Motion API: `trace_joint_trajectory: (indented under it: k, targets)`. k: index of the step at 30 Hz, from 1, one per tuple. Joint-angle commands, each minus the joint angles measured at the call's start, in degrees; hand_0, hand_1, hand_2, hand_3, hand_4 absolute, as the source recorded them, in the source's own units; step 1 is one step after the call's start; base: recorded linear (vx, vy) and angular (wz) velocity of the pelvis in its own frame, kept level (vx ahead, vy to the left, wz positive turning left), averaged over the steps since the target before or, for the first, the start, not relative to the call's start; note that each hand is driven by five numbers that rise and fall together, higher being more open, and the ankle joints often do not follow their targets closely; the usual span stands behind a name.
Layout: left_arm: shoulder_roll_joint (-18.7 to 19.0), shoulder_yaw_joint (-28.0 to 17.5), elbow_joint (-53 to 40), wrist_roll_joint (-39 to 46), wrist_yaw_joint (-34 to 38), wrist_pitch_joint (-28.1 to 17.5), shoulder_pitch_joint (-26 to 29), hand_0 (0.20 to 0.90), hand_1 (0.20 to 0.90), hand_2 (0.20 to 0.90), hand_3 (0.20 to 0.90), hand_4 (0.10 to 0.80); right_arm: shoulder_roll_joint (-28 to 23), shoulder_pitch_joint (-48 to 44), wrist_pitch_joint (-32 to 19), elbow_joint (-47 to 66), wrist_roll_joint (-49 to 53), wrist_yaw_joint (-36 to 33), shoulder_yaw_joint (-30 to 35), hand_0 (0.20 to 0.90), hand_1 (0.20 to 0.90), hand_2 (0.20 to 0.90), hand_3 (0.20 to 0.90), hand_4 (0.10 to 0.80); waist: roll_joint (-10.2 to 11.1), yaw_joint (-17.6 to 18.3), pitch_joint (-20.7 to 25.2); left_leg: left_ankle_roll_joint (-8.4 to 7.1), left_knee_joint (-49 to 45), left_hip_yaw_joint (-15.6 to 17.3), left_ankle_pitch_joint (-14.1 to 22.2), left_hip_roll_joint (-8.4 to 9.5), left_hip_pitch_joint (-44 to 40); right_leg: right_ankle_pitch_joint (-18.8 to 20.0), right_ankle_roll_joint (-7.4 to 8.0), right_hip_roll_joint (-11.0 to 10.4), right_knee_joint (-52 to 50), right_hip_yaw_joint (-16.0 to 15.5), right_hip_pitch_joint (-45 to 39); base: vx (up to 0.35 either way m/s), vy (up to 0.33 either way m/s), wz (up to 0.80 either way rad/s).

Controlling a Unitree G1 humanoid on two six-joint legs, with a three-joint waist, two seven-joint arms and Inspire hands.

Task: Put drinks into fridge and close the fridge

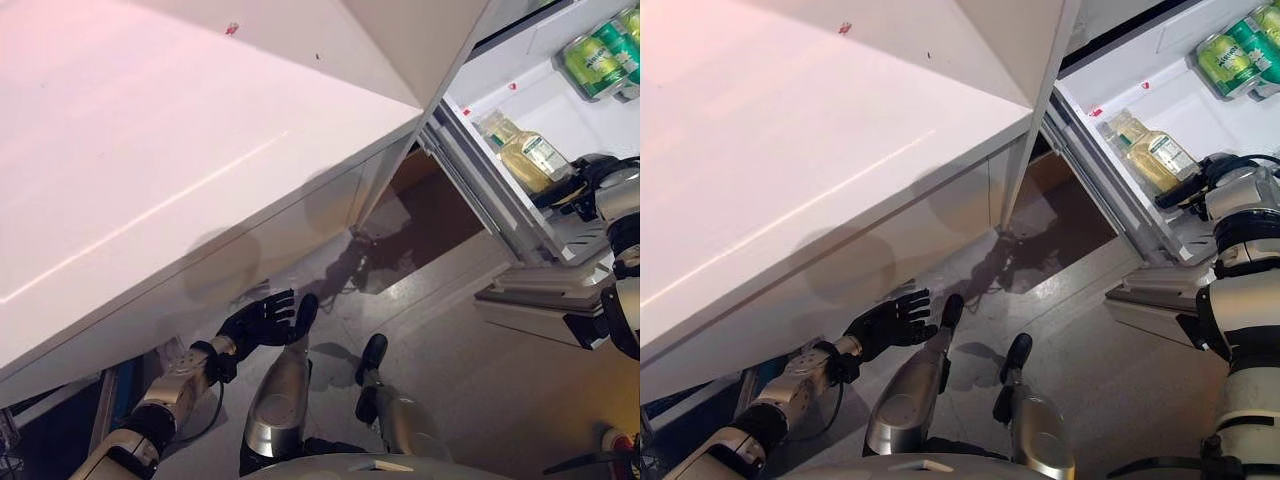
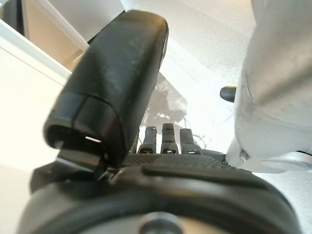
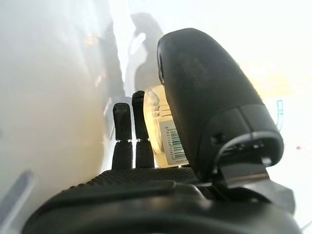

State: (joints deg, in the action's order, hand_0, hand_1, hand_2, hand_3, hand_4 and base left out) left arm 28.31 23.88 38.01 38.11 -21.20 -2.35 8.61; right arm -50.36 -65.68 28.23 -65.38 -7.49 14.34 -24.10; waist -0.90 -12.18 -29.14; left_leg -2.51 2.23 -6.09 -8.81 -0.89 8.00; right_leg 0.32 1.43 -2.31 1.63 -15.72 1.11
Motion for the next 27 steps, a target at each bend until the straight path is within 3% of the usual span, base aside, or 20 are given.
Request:
trace_joint_trajectory:
  k: [1,9,12,19,24,27]
  targets:
    - [0.17,-2.58,-0.24,-1.79,-1.3,-1.04,-1.57,0.9,0.9,0.9,0.9,0.8,-6.48,-4.29,1.64,0.28,-4.35,3.64,-8.43,0.9,0.9,0.9,0.9,0.8,-0.16,1.52,1.64,2.96,-8.39,4.88,8.71,3.56,3.57,-3.65,-1.55,1.09,-10.8,0.37,8.17,0.0,0.0,0.0]
    - [0.27,-4.06,0.58,-3.7,-1.05,-0.19,-1.39,0.9,0.9,0.9,0.9,0.8,-5.37,-3.68,-1.8,1.21,-3.24,18.23,-11.58,0.9,0.9,0.9,0.9,0.8,0.53,0.86,1.73,2.89,-7.65,4.78,8.34,3.7,3.08,-3.25,-1.31,0.79,-10.09,-0.18,7.65,0.0,0.0,0.0]
    - [0.45,-4.93,1.58,-4.52,-0.67,0.34,-1.57,0.9,0.9,0.9,0.9,0.8,-6.1,-3.55,-4.77,2.63,-1.26,19.35,-11.95,0.9,0.9,0.9,0.9,0.8,1.32,1.02,2.28,2.82,-6.8,5.25,8.47,3.5,1.87,-2.99,-1.03,0.88,-9.12,-0.12,6.6,0.0,0.0,0.0]
    - [-0.09,-8.26,4.82,-9.56,1.72,2.53,-4.28,0.9,0.9,0.9,0.9,0.8,-11.3,-1.9,-12.0,14.85,4.97,7.17,-8.63,0.9,0.9,0.9,0.9,0.8,4.35,2.75,6.07,2.74,-3.99,6.75,9.22,3.11,-2.73,-2.75,0.06,1.37,-7.2,0.92,2.99,-0.005,0.03,-0.06]
    - [-2.18,-11.72,12.57,-14.81,4.81,4.81,-6.15,0.9,0.9,0.9,0.9,0.8,-16.27,4.05,-13.25,30.29,15.28,-1.47,0.83,0.9,0.9,0.9,0.9,0.8,6.13,6.38,11.55,2.89,-2.69,8.76,10.22,3.08,-6.29,-2.88,1.1,1.57,-6.44,3.09,0.71,0.007,0.055,-0.15]
    - [-3.19,-12.91,16.73,-16.53,5.68,5.33,-6.89,0.9,0.9,0.9,0.9,0.8,-17.85,8.27,-15.05,35.76,22.23,-7.03,7.67,0.9,0.9,0.9,0.9,0.8,5.98,8.48,15.04,3.07,-2.03,10.15,10.93,3.14,-8.31,-2.92,1.61,1.69,-5.72,4.58,-0.37,0.053,0.094,-0.3]
